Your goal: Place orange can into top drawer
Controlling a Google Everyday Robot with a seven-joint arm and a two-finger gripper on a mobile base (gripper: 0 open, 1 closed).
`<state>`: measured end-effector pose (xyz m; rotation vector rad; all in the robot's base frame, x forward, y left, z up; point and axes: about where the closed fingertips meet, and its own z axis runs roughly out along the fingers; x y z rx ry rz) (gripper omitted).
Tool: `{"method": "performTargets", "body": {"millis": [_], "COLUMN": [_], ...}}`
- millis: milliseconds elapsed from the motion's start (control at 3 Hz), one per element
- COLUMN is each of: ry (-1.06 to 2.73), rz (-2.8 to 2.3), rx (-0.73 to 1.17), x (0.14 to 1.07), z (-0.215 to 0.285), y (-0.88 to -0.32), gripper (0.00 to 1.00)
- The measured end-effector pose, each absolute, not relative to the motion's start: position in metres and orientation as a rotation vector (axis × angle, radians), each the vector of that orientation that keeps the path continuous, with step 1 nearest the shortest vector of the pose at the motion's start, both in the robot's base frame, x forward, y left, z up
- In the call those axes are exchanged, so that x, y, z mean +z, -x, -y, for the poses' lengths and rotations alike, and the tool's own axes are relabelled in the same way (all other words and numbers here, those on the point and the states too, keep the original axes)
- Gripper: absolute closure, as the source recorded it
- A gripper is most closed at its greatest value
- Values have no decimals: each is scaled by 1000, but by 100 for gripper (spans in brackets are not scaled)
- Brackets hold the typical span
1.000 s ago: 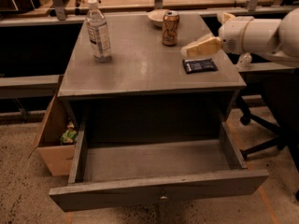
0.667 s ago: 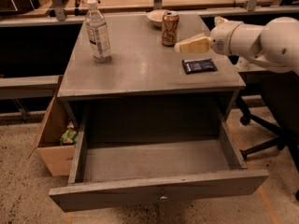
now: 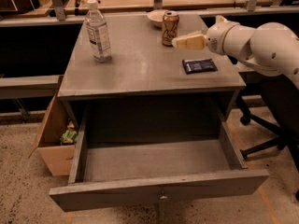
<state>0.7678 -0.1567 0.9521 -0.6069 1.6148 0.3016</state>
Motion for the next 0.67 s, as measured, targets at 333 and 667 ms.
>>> {"method": "performTargets", "body": {"millis": [333, 667], "ry": [552, 503], "rz": [-1643, -1690], "rx": [302, 335], "x": [933, 914], "z": [151, 141], "y": [-798, -832], "gripper": [0, 0]}}
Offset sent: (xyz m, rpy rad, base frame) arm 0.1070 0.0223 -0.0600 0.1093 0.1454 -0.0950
